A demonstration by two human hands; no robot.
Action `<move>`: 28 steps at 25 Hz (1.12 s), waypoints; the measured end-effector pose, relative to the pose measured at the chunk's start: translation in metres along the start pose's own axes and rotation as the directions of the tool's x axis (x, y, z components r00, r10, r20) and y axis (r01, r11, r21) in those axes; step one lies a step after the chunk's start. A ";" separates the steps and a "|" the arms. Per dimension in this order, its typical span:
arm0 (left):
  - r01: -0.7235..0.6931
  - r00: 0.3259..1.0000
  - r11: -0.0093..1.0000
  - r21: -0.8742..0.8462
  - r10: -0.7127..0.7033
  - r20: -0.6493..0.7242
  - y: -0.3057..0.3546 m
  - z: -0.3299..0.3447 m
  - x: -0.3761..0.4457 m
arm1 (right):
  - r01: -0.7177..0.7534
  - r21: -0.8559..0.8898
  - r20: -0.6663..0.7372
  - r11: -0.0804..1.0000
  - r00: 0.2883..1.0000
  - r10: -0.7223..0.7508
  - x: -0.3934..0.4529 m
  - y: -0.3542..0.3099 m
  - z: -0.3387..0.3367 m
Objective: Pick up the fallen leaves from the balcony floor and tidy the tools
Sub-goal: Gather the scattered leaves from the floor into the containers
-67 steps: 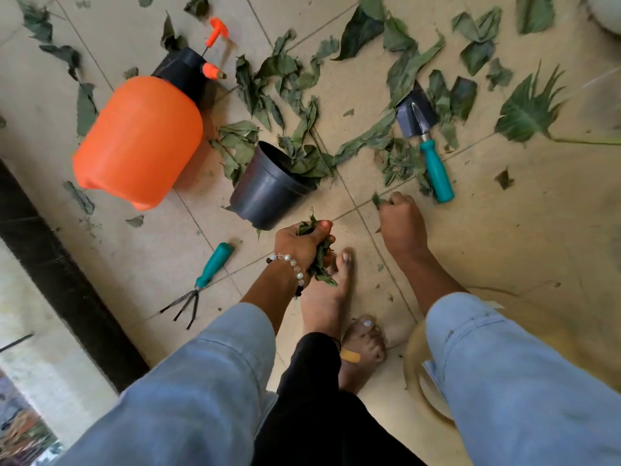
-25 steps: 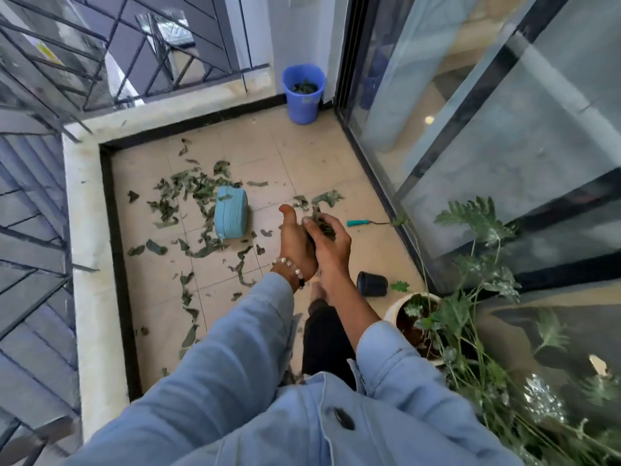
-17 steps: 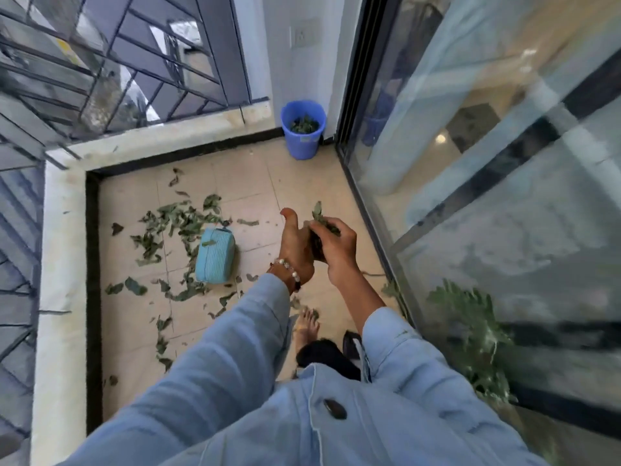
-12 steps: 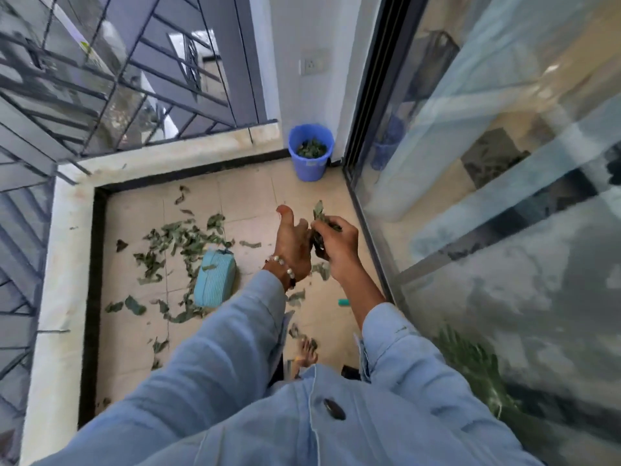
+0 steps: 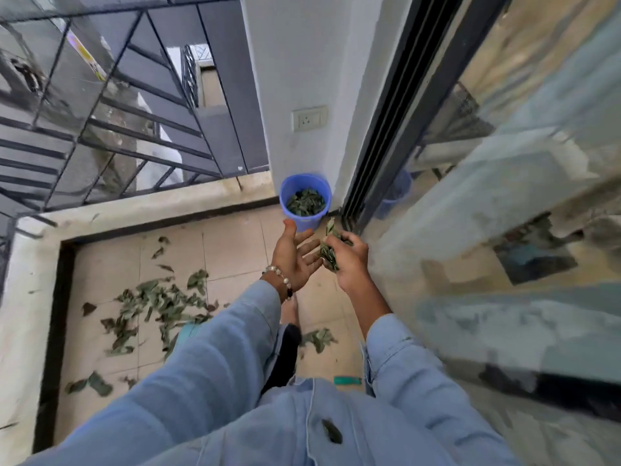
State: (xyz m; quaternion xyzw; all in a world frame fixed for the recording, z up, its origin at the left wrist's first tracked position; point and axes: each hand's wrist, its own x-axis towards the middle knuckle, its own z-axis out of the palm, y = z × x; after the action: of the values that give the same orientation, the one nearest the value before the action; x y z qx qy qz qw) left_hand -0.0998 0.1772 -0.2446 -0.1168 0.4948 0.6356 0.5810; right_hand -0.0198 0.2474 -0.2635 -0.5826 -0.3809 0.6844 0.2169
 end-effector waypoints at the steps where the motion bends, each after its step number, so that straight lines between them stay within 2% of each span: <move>1: 0.015 1.000 1.000 0.010 -0.015 -0.022 0.018 0.006 0.020 | -0.007 -0.020 0.002 1.000 1.000 0.007 0.020 -0.011 0.012; 6: 0.050 0.992 0.999 0.010 -0.048 -0.113 0.100 0.027 0.119 | -0.066 -0.099 0.015 0.993 0.998 0.067 0.120 -0.065 0.069; 10: 0.099 0.982 0.995 0.018 -0.095 -0.160 0.120 0.041 0.187 | -0.158 -0.144 0.011 0.977 0.987 0.162 0.201 -0.073 0.092; 13: 0.118 0.969 0.993 0.007 -0.114 -0.219 0.123 0.031 0.260 | -0.216 -0.244 0.004 0.945 0.975 0.224 0.284 -0.055 0.115; 17: 0.105 0.940 0.982 -0.155 -0.149 -0.308 0.112 -0.006 0.383 | -0.261 -0.324 -0.015 0.909 0.963 0.271 0.411 -0.003 0.150; 21: 0.068 0.918 0.972 -0.226 -0.149 -0.366 0.098 -0.052 0.490 | -0.278 -0.327 0.050 0.903 0.949 0.310 0.507 0.043 0.178; 24: 0.086 0.867 0.979 -0.184 -0.164 -0.470 0.093 -0.083 0.531 | -0.418 -0.245 0.044 0.875 0.897 0.440 0.550 0.066 0.178; 28: 0.180 0.827 0.981 -0.067 -0.188 -0.529 0.072 -0.115 0.532 | -0.426 -0.289 -0.057 0.857 0.902 0.429 0.547 0.074 0.167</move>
State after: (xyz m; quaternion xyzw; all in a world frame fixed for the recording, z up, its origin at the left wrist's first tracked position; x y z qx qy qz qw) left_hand -0.3688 0.4331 -0.6492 -0.3399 0.6184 0.5226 0.4785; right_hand -0.2935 0.5620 -0.6615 -0.6749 -0.3407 0.6538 -0.0313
